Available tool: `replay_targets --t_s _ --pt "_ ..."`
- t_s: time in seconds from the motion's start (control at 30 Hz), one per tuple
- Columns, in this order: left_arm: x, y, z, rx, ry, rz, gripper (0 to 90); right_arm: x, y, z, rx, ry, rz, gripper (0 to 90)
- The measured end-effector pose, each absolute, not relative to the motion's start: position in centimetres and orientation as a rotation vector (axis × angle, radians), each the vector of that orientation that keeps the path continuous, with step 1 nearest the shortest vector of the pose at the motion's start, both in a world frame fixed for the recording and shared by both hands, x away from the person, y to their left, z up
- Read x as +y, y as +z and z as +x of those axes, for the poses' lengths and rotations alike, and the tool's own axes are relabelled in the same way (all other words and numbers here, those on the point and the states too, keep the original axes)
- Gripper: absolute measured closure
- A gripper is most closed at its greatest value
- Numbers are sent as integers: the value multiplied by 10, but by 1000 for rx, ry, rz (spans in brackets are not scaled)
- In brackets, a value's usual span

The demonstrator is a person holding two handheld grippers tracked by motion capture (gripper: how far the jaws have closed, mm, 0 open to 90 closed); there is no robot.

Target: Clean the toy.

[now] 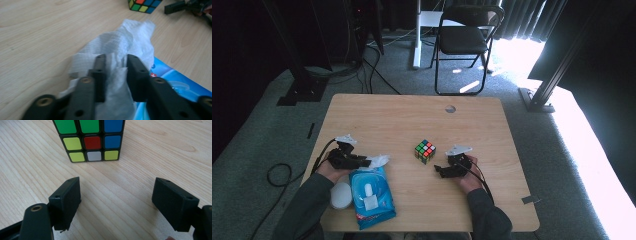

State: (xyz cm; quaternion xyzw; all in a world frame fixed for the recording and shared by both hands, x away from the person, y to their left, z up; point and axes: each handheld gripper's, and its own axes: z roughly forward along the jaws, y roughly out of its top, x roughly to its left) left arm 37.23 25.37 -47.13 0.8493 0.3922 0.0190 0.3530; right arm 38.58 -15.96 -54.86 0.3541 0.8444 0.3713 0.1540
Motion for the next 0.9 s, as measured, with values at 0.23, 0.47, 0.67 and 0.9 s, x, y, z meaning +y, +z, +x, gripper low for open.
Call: replay_targets --t_s 0.23,0.47,0.67,0.9 --pt "258 -466 376 1043 123 2170 869 -160 -549 386 2421 1065 1014 227" --pt "262 -462 381 1041 184 2127 872 -160 -549 387 2413 1065 1019 244" --pt "267 -461 383 1016 234 2070 872 -161 -548 389 2403 1075 1019 313" --pt "264 -459 386 991 243 2078 872 -158 -542 392 2456 1026 1021 434"
